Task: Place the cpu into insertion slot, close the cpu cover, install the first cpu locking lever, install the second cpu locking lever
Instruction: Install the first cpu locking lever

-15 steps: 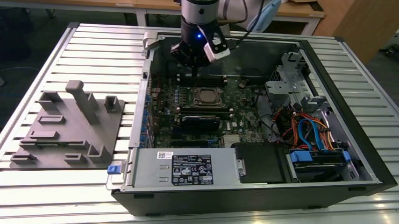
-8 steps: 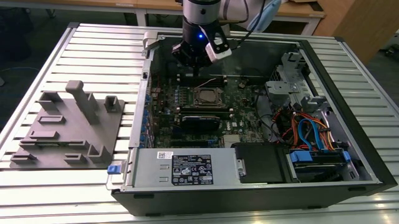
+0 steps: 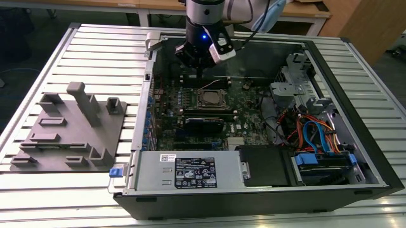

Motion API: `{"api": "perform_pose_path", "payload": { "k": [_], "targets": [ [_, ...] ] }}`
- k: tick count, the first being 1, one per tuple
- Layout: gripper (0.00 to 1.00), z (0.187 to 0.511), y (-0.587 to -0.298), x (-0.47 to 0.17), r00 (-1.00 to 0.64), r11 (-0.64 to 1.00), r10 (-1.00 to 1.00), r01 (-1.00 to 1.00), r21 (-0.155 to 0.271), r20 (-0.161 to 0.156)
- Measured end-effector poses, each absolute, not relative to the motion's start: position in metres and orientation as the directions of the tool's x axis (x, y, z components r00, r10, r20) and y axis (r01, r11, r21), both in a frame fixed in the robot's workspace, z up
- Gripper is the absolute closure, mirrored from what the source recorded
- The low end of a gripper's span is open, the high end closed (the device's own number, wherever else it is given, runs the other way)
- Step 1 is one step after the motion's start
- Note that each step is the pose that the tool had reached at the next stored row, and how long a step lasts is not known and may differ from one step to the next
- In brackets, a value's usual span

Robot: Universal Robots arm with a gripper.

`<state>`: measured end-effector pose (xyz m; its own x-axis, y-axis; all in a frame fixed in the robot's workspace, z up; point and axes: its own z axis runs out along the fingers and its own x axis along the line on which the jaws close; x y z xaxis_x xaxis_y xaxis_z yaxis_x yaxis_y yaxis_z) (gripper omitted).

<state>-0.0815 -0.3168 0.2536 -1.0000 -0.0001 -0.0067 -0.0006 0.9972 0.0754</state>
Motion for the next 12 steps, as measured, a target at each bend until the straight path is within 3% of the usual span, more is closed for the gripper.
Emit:
{"api": "perform_pose_path", "payload": {
  "k": [12],
  "targets": [
    [0.9, 0.2481, -0.3212, -0.0719, -1.0, 0.996, 0.02, 0.019, 0.091, -0.006]
  ]
}}
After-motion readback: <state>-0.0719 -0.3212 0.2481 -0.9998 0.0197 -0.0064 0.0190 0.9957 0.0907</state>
